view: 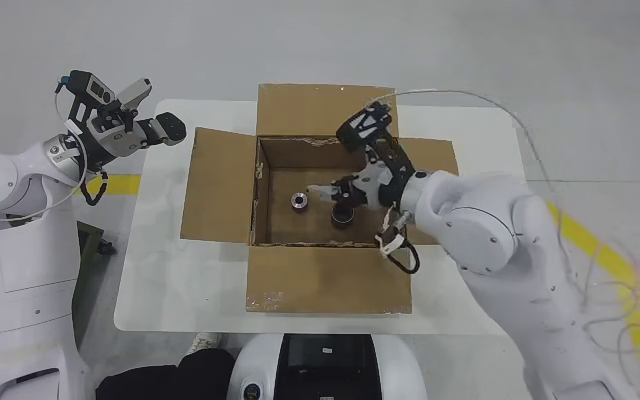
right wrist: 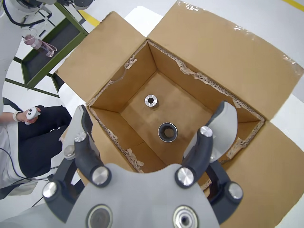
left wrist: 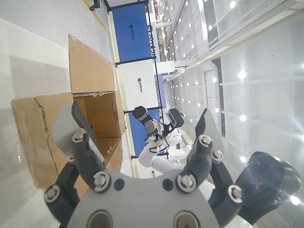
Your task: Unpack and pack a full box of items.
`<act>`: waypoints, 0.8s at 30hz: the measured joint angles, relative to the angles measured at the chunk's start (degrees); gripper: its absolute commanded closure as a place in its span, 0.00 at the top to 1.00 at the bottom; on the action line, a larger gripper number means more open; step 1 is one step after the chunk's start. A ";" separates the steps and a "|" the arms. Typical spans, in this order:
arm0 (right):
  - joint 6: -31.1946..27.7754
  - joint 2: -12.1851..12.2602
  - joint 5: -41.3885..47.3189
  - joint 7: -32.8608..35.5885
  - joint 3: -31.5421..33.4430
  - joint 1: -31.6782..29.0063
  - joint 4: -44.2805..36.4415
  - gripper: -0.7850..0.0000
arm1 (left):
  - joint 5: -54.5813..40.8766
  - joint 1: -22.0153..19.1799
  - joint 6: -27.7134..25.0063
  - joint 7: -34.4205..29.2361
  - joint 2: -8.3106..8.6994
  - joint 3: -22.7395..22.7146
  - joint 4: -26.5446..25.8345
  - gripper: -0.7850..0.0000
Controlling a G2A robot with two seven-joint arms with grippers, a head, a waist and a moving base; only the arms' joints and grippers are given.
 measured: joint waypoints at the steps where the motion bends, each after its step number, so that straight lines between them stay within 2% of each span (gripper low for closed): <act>1: -0.42 -0.08 0.28 0.06 -0.48 0.39 0.95 1.00 | 0.00 0.00 0.00 0.00 0.00 0.00 0.00 1.00; 14: -6.33 -0.29 -1.87 8.11 -5.57 4.34 11.19 1.00 | 0.00 0.00 0.00 0.00 0.00 0.00 0.00 1.00; 24: -4.77 -0.95 -3.07 10.91 -9.20 5.89 16.73 1.00 | 0.00 0.00 0.00 0.00 0.00 0.00 0.00 1.00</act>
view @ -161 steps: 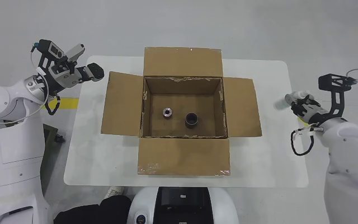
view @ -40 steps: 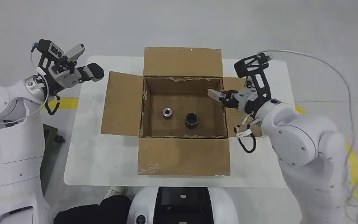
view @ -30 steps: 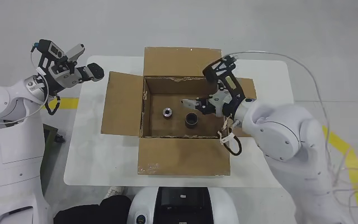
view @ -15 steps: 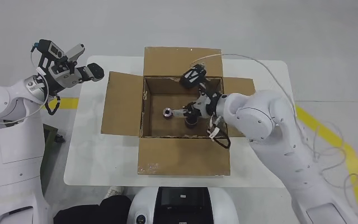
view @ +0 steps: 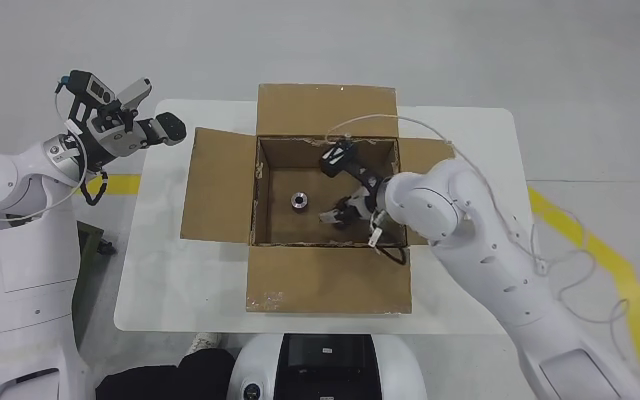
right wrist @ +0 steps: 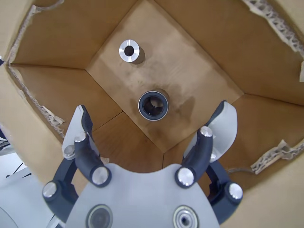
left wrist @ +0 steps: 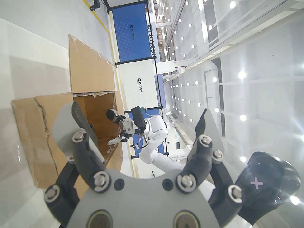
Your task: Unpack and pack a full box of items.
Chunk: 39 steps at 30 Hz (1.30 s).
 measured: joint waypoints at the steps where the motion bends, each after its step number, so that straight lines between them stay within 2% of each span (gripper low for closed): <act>1: -0.06 -0.09 0.11 0.31 -0.36 0.25 0.59 1.00 | 0.00 0.00 0.00 0.00 0.00 0.00 0.00 1.00; 8: -0.50 -0.88 1.85 1.75 -2.63 2.43 4.67 1.00 | 0.00 0.00 0.00 0.00 0.00 0.00 0.00 1.00; 19: 0.17 -1.95 2.42 3.24 -5.40 5.19 6.44 1.00 | 0.00 0.00 0.00 0.00 0.00 0.00 0.00 1.00; 36: -3.14 -3.25 2.11 2.64 -9.15 6.73 14.79 1.00 | 0.00 0.00 0.00 0.00 0.00 0.00 0.00 1.00; 39: -3.26 -3.39 2.02 2.26 -9.35 6.71 16.06 0.96 | 0.00 0.00 0.00 0.00 0.00 0.00 0.00 1.00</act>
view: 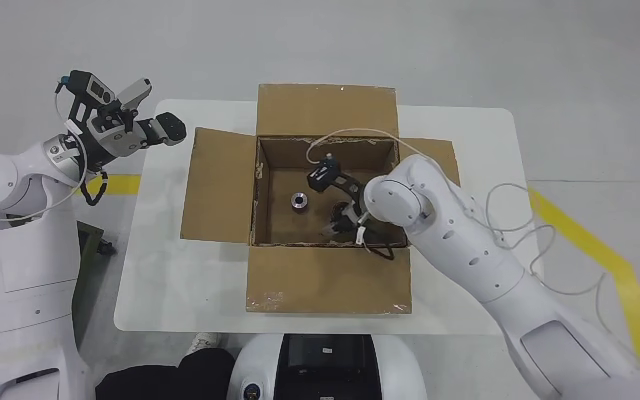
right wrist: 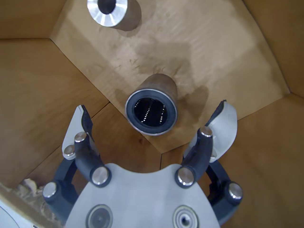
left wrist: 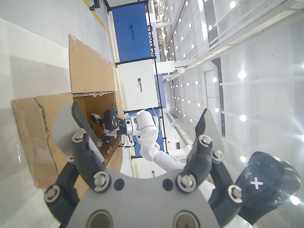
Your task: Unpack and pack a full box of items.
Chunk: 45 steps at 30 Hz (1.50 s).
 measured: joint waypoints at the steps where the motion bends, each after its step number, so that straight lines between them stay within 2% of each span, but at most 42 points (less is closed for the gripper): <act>1: -0.06 -0.05 0.01 -0.05 -0.09 0.00 0.25 0.95 | 0.00 0.00 0.00 0.00 0.00 0.00 0.00 1.00; 12: -0.57 -0.66 -0.05 -0.05 -1.05 0.35 2.54 0.87 | 0.00 0.00 0.00 0.00 0.00 0.00 0.00 1.00; 15: -0.64 -0.86 -0.06 -0.33 -1.27 0.52 3.35 0.79 | 0.00 0.00 0.00 0.00 0.00 0.00 0.00 1.00; 22: -0.89 -1.25 -0.04 -0.90 -1.37 1.25 4.60 0.77 | 0.00 0.00 0.00 0.00 0.00 0.00 0.00 1.00; 25: -0.88 -1.37 -0.18 -1.32 -1.34 1.34 4.72 0.67 | 0.00 0.00 0.00 0.00 0.00 0.00 0.00 1.00; 27: -0.85 -1.42 -0.28 -1.53 -1.28 1.31 4.92 0.52 | 0.00 0.00 0.00 0.00 0.00 0.00 0.00 1.00; 30: -0.95 -1.48 -0.40 -1.80 -1.26 1.11 5.43 0.42 | 0.00 0.00 0.00 0.00 0.00 0.00 0.00 1.00; 35: -0.88 -1.50 -0.16 -2.18 -0.72 0.83 4.86 0.12 | 0.00 0.00 0.00 0.00 0.00 0.00 0.00 1.00; 36: -0.84 -1.47 -0.16 -2.13 -0.58 0.75 4.71 0.01 | 0.00 0.00 0.00 0.00 0.00 0.00 0.00 1.00; 45: -0.48 -0.82 -0.20 -1.63 2.06 -0.05 0.61 0.00 | 0.00 0.00 0.00 0.00 0.00 0.00 0.00 1.00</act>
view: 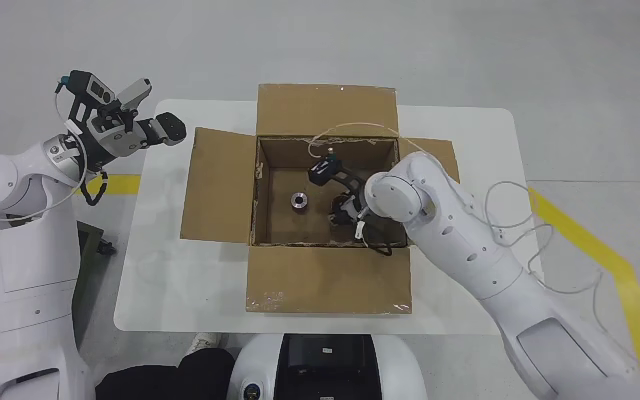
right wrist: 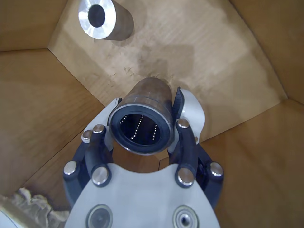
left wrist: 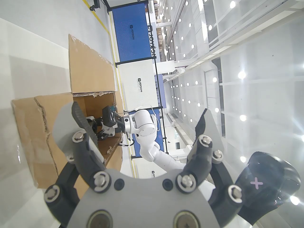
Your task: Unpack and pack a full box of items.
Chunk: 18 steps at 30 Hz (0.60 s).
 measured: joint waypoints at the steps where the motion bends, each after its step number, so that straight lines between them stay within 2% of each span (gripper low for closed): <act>1: 0.08 0.08 0.09 0.16 0.35 -0.08 -0.65 0.00 | 0.00 0.00 0.00 0.00 0.00 0.00 0.00 1.00; 18: 5.08 1.49 3.57 4.55 7.04 -1.68 -14.15 0.00 | 0.00 0.00 0.00 0.00 0.00 0.00 0.00 1.00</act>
